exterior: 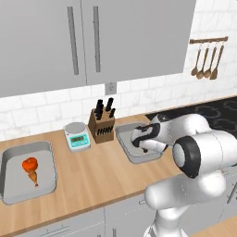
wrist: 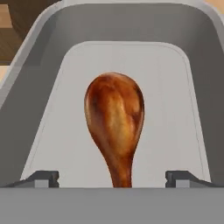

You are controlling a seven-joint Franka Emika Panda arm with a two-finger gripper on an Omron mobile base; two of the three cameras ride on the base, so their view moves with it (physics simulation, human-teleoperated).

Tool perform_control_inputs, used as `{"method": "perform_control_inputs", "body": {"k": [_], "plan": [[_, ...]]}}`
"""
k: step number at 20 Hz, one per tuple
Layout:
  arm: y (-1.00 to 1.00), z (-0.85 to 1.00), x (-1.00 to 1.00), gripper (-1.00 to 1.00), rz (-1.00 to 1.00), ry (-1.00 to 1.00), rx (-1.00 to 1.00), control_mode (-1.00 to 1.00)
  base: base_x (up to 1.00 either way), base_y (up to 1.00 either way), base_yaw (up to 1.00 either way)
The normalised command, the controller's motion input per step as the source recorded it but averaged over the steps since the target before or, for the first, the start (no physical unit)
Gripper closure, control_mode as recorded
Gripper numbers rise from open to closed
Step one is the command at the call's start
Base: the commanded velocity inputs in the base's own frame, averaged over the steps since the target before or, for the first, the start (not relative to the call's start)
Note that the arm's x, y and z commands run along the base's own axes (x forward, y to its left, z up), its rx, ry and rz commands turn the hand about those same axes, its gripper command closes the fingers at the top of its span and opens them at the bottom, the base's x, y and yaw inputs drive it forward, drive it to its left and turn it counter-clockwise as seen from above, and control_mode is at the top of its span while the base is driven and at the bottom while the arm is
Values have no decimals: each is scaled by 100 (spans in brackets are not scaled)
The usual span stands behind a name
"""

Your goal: Place one squash and one chicken drumstick in each tupperware on the nearby counter, to pack two identical lunches.

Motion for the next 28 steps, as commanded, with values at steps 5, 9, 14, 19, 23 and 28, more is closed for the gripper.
{"method": "perform_control_inputs", "body": {"k": [5,9,14,19,23,28], "plan": [[0,99,-52,-100,0,-23,0,-100,0,0,0],[0,97,-77,-100,0,-13,0,-100,0,0,0],[0,69,-99,-100,0,-4,0,-100,0,0,0],[0,34,-100,-100,-2,0,0,-100,0,0,0],[0,54,-100,-100,-4,0,0,-100,0,0,0],[0,1,-97,-100,-1,-3,-2,-100,0,0,0]]}}
